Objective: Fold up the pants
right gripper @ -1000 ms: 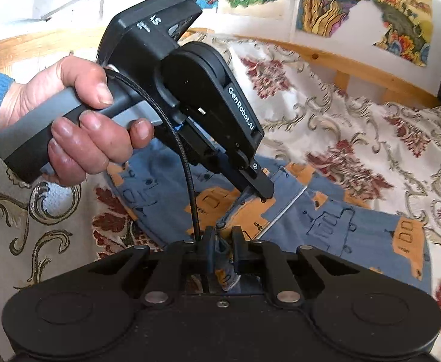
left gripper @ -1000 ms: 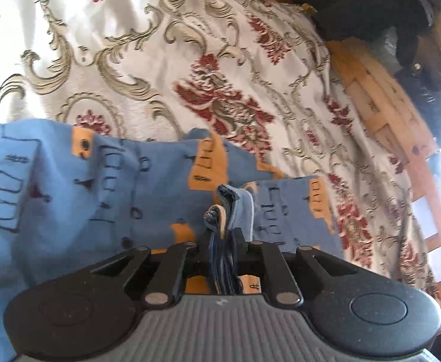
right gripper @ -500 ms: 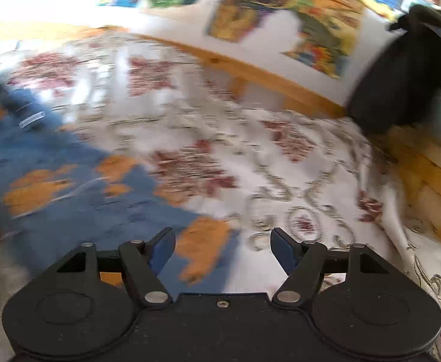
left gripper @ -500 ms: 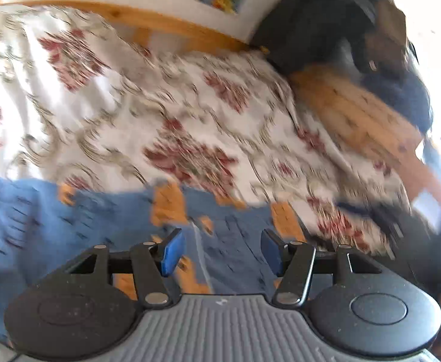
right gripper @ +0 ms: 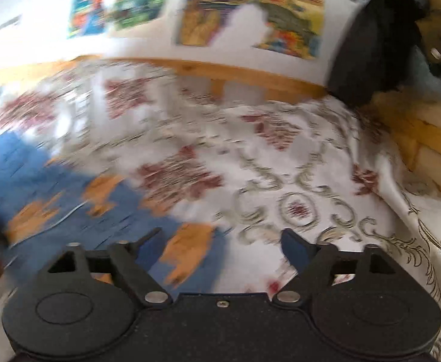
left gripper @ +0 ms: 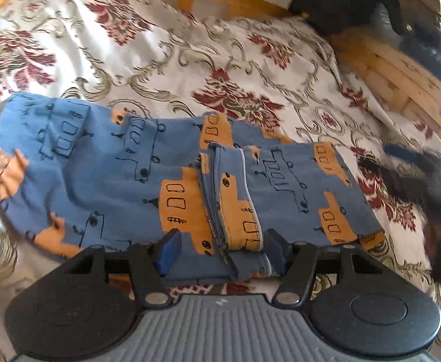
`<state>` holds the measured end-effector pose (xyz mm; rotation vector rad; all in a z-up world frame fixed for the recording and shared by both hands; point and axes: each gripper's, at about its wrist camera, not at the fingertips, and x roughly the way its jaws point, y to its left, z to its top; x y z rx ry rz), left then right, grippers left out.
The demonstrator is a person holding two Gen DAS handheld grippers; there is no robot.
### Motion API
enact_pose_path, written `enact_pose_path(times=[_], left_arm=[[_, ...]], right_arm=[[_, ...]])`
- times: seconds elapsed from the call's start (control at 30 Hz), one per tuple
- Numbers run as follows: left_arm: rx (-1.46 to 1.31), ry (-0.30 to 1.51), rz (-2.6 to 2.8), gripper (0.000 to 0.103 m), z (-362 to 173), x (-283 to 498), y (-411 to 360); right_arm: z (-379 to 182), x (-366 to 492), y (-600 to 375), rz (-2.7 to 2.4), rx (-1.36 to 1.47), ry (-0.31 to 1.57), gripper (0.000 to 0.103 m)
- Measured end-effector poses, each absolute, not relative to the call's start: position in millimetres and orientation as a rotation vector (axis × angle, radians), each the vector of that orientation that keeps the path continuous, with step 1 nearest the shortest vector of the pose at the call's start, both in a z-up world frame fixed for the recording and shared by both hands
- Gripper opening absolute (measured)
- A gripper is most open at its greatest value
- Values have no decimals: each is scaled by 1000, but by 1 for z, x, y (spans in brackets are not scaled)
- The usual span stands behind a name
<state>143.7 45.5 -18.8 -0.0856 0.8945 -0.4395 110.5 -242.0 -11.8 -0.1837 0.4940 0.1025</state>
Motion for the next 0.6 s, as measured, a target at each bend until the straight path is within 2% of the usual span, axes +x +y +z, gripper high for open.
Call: enact_pose_path(times=[0.17,0.23,0.3,0.4,0.47,0.6], left_arm=[[-92,899,-345,70,-29,139,43],[-98,900,-329,72,-23,134,44],[-106,897,-328,74,-17,127,46],[-145,865,-287,80,-11,111,59],[-188,812,-199,91,-5,104,73],[-197,665,40,93,7,104,109]], right_arm=[[-43,90,-218,91,-390,667,89],[-26,81,-226,53,-361,619,91],[-11,68,-235,1,-333,549,102],[-6,59,-244,3,-289,504,102],[-11,61,-244,30,-249,491,102],[-16,68,-231,90,-190,483,102]])
